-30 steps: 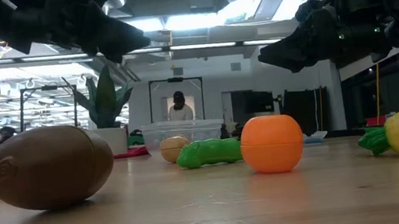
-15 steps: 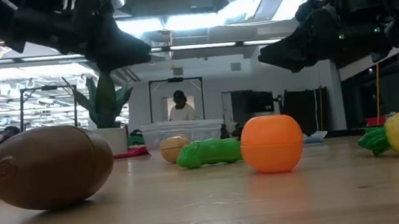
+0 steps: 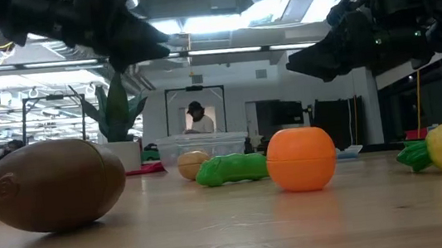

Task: Pick and placing Produce into tupperware
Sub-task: Put the potato into the transparent bin

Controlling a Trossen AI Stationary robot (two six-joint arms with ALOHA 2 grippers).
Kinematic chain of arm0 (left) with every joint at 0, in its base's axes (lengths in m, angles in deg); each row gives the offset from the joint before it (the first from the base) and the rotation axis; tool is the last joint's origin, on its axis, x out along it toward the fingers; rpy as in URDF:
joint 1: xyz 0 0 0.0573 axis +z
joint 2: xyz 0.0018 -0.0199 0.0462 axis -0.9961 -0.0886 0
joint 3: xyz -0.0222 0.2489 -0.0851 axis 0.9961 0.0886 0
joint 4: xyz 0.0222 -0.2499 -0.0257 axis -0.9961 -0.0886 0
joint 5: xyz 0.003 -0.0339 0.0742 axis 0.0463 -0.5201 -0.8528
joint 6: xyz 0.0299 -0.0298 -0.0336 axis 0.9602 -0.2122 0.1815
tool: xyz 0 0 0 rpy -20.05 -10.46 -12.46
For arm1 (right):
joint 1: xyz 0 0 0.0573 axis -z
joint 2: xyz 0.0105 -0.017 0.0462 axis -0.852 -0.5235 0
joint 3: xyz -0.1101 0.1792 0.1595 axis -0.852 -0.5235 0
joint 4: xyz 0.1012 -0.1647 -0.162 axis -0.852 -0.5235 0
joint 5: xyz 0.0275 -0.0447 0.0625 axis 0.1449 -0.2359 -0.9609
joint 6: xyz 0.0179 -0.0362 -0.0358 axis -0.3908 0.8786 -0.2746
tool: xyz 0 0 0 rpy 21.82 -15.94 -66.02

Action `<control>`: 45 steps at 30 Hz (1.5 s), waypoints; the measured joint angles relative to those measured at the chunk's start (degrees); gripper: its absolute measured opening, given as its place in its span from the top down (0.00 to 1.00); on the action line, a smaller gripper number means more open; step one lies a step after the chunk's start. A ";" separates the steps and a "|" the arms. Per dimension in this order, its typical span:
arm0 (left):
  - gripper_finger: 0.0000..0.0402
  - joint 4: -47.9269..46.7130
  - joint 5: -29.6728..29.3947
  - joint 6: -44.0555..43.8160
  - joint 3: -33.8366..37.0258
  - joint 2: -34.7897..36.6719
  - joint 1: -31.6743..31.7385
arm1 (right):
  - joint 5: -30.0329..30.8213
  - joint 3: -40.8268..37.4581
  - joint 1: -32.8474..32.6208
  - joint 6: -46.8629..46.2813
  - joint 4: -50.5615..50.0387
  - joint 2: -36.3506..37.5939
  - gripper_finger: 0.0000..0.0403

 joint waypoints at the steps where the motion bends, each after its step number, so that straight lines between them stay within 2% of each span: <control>1: 0.53 -1.38 -0.31 -1.00 -0.93 -0.31 -0.33 | -0.01 0.00 0.00 0.00 -0.05 0.00 0.51; 7: 0.53 -13.29 -8.26 -1.45 -8.37 -3.35 -3.24 | -0.02 0.02 0.00 -0.03 -1.11 0.02 0.51; 10: 0.53 -20.22 -12.24 -5.68 -12.72 -5.76 -4.34 | -0.02 0.02 -0.01 -0.03 -2.10 0.02 0.51; 15: 0.53 -32.69 -13.00 -17.84 -20.63 -10.04 -5.27 | -0.02 0.02 -0.05 -0.03 -2.50 0.02 0.51; 19: 0.53 -40.07 -13.02 -23.37 -25.99 -14.45 -5.98 | -0.04 0.02 -0.07 0.05 -2.86 0.02 0.51; 24: 0.53 -44.66 -9.49 -25.98 -32.05 -21.30 -6.46 | -0.31 0.02 -0.07 0.13 -3.14 0.02 0.51; 33: 0.53 -59.66 -6.87 -39.03 -43.29 -30.81 -4.22 | -0.55 0.02 -0.09 0.00 -3.49 0.02 0.51; 36: 0.53 -62.37 -4.81 -39.40 -44.82 -32.84 -2.53 | -0.61 0.02 -0.09 -0.06 -3.66 0.02 0.51; 45: 0.53 -61.55 2.27 -39.68 -45.01 -37.18 1.67 | -0.63 0.02 -0.11 -1.27 -4.81 0.02 0.51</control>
